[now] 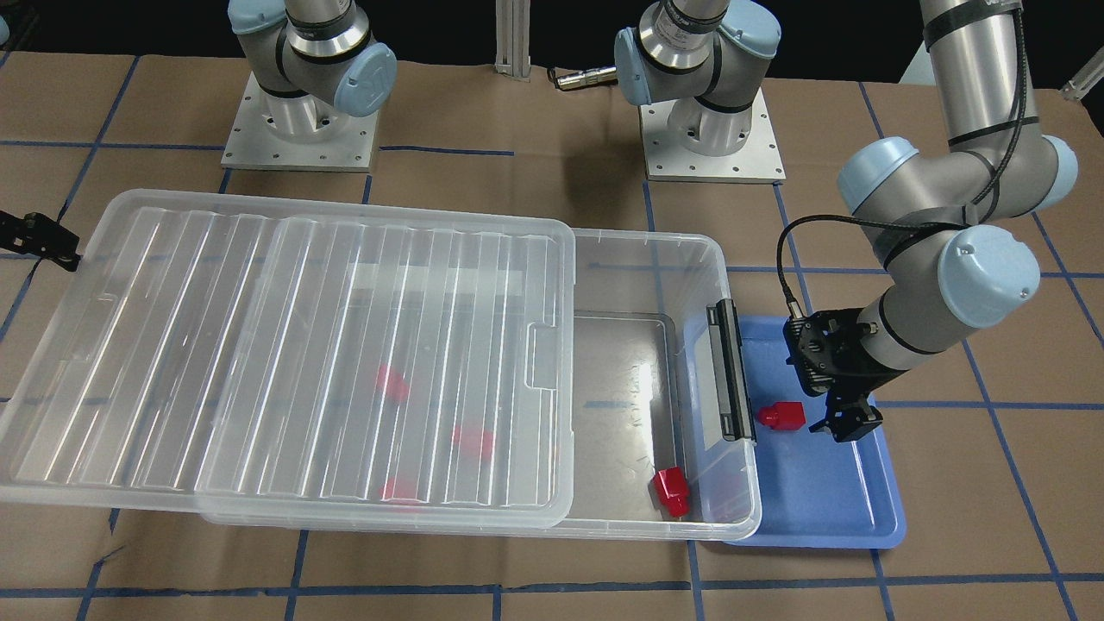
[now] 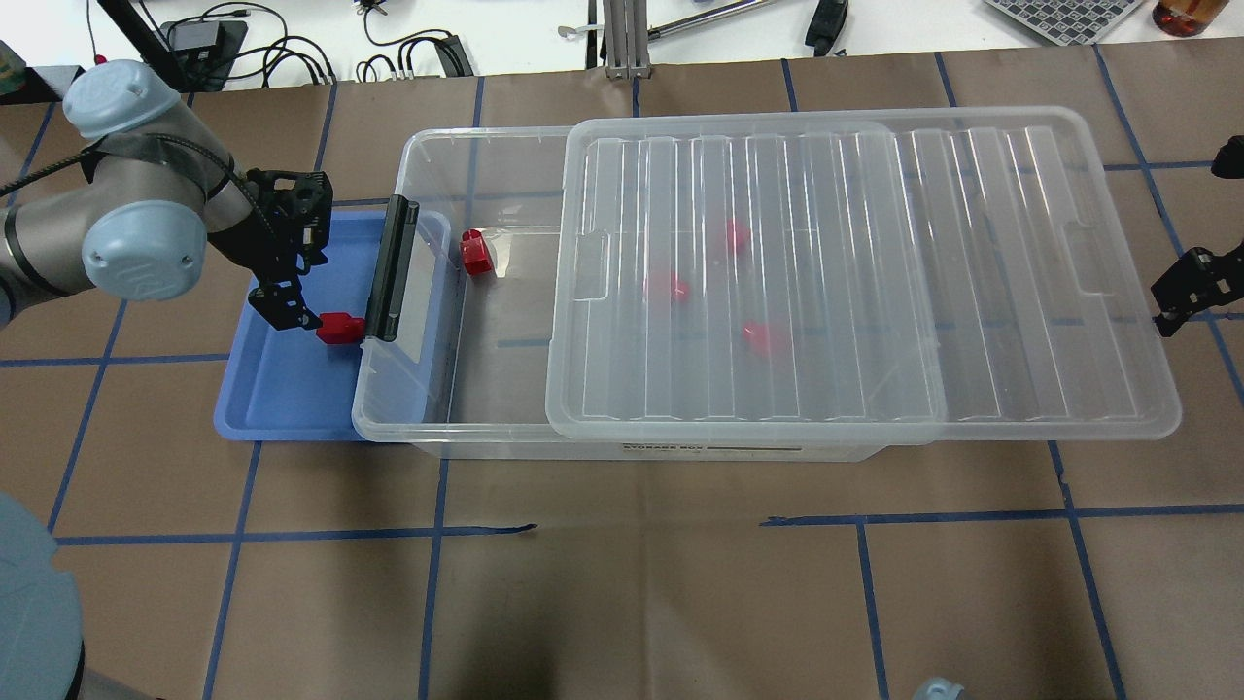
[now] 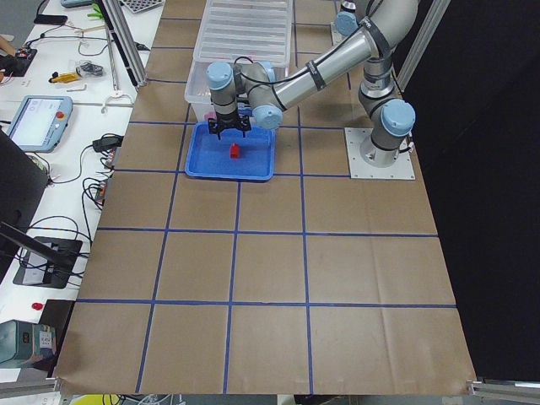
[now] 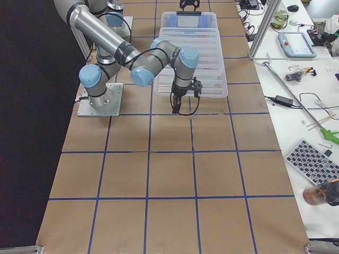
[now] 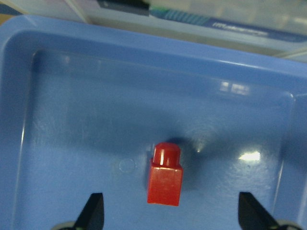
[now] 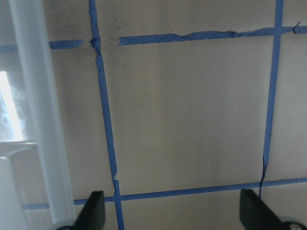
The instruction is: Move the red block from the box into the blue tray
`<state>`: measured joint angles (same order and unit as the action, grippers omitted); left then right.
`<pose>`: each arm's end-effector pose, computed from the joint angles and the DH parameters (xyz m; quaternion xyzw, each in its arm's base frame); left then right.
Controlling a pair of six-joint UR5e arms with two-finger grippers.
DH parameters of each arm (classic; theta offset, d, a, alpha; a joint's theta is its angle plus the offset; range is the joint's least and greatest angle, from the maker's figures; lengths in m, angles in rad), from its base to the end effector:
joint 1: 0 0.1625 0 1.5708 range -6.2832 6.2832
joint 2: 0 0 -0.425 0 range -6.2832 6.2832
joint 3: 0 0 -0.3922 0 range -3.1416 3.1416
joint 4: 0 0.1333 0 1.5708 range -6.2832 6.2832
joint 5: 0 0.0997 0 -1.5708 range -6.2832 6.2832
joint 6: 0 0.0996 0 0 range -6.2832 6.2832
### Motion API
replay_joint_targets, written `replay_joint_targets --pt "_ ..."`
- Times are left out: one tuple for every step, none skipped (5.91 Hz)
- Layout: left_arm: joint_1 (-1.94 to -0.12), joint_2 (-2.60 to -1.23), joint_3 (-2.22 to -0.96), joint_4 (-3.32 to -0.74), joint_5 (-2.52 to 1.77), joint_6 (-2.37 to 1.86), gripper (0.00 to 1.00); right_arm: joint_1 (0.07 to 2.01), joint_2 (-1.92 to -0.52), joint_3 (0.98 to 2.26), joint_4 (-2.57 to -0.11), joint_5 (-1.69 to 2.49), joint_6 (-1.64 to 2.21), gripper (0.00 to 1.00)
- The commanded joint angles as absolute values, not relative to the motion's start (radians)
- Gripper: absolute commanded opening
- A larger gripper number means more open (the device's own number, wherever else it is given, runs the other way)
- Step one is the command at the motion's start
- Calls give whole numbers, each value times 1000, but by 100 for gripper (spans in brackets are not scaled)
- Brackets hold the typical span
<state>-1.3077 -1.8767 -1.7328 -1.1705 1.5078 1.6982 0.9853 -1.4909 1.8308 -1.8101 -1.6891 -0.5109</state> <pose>0.0137 -0.5874 0.2850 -0.6560 -0.7533 0.0073 0.0456 -0.1711 -0.4780 0.3470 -0.0342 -0.9964 -0.0736 0.0242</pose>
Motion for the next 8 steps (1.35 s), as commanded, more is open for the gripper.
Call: replay_joint_targets --pt "-1365 -1827 -1560 -1441 1511 1576 98 989 -1496 1838 -1798 -1654 -483 100" --pt "-1431 -1825 -1454 -1533 1520 1465 98 991 -1497 1838 -1796 -1637 -479 100" --pt "-1475 -1822 -1369 -1617 1520 1313 98 994 -1500 1842 -1795 -1614 -453 100" --pt "-1502 -1810 -1318 -1646 1516 1181 98 996 -1502 1842 -1781 -1600 -433 100" --pt "-1549 -1775 -1296 -1670 1523 1003 98 996 -1503 1842 -1770 -1557 -401 100" --pt "-1574 -1746 -1311 -1663 1563 838 98 997 -1512 1844 -1766 -1539 -388 100" --pt "-1574 -1711 -1322 -1660 1574 620 98 1011 -1517 1861 -1766 -1537 -373 100" --pt "-1574 -1689 -1321 -1632 1578 436 98 1026 -1554 1888 -1764 -1536 -330 100"
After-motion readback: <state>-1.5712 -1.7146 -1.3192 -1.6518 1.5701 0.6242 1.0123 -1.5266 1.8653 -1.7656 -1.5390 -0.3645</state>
